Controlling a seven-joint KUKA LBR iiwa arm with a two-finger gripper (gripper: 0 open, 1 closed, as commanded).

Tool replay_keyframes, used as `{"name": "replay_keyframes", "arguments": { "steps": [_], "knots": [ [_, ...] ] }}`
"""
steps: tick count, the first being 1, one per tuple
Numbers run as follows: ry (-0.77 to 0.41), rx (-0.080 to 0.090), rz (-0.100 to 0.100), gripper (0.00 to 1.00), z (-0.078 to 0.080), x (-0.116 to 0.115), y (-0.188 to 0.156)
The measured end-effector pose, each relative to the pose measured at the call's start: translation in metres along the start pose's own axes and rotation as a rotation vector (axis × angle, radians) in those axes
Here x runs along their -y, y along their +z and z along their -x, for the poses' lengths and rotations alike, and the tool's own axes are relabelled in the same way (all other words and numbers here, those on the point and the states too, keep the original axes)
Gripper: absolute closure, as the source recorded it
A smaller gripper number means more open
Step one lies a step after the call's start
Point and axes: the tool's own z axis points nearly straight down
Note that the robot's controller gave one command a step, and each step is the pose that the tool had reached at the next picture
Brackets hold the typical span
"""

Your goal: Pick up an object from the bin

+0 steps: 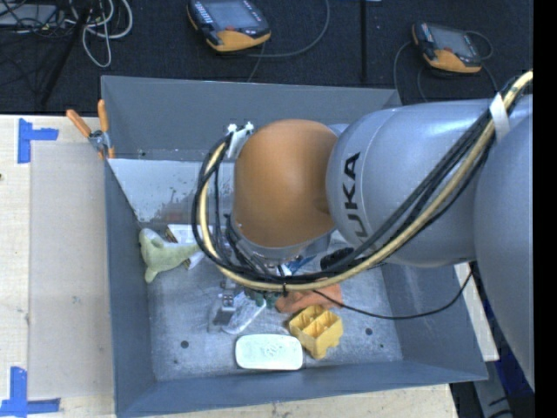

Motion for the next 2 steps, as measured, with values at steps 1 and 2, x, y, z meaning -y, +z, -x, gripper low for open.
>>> {"name": "replay_keyframes", "arguments": {
  "steps": [1,2],
  "knots": [
    [0.108,-0.007,-0.003,0.0,0.003,-0.014,0.006],
    [0.103,-0.005,-0.004,0.0,0.004,-0.013,-0.045]
  ]
}}
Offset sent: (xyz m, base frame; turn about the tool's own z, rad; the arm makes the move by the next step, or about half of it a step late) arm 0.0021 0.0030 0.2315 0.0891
